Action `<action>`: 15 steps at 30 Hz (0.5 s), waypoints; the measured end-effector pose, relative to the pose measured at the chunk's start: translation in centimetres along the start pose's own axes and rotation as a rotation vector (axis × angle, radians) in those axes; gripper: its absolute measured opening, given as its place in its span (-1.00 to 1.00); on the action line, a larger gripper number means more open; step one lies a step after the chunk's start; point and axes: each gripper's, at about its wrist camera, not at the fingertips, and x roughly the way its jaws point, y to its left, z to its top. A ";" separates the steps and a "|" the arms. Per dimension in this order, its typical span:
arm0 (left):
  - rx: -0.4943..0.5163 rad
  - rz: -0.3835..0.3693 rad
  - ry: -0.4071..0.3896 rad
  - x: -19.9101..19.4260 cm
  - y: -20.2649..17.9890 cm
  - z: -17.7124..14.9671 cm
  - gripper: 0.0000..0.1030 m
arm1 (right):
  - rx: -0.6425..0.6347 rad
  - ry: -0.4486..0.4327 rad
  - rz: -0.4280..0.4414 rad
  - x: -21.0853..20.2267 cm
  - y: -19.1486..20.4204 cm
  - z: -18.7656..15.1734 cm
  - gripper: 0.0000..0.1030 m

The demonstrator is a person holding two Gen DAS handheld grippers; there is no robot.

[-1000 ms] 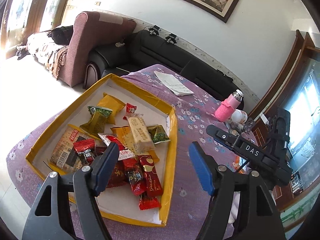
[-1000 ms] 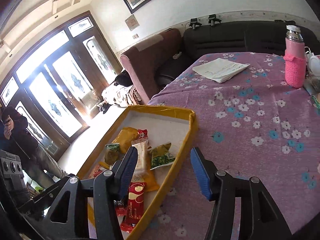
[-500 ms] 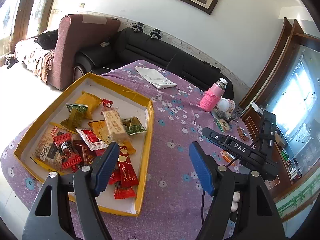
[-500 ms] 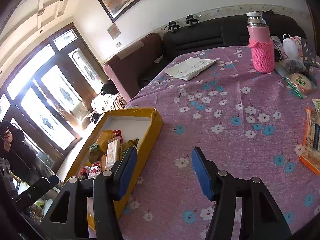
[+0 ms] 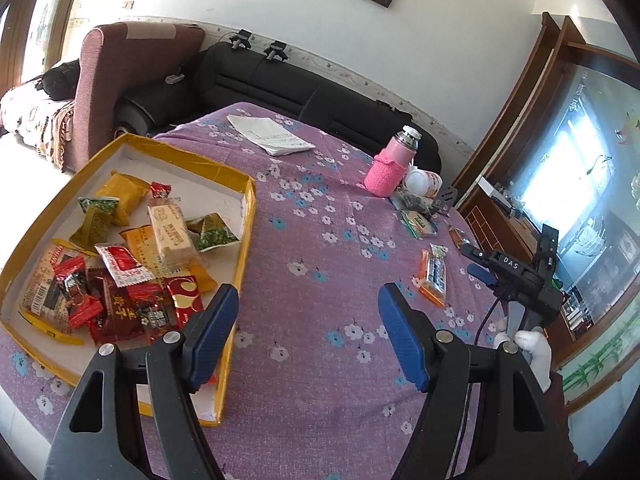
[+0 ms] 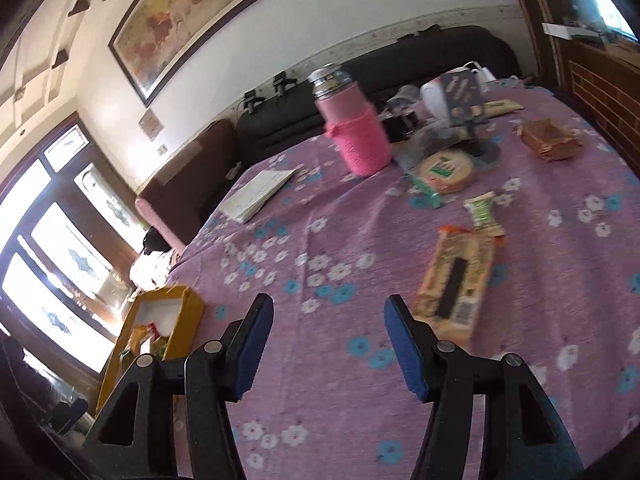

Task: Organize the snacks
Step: 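Grasp the orange-edged cracker pack with the right gripper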

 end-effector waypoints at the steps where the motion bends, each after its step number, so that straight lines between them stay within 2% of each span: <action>1: 0.004 -0.006 0.011 0.4 -0.3 -0.1 0.40 | 0.008 0.003 -0.022 0.1 -1.1 0.5 0.22; 7: 0.031 -0.016 0.048 1.5 -1.6 -0.8 0.40 | 0.065 0.038 -0.080 2.4 -4.6 1.7 0.22; 13: 0.024 -0.008 0.050 1.5 -1.7 -0.8 0.40 | 0.015 0.114 -0.226 7.6 -4.3 1.5 0.22; 15: 0.022 -0.007 0.051 1.5 -1.5 -0.8 0.40 | 0.012 0.143 -0.243 9.0 -4.3 1.3 0.24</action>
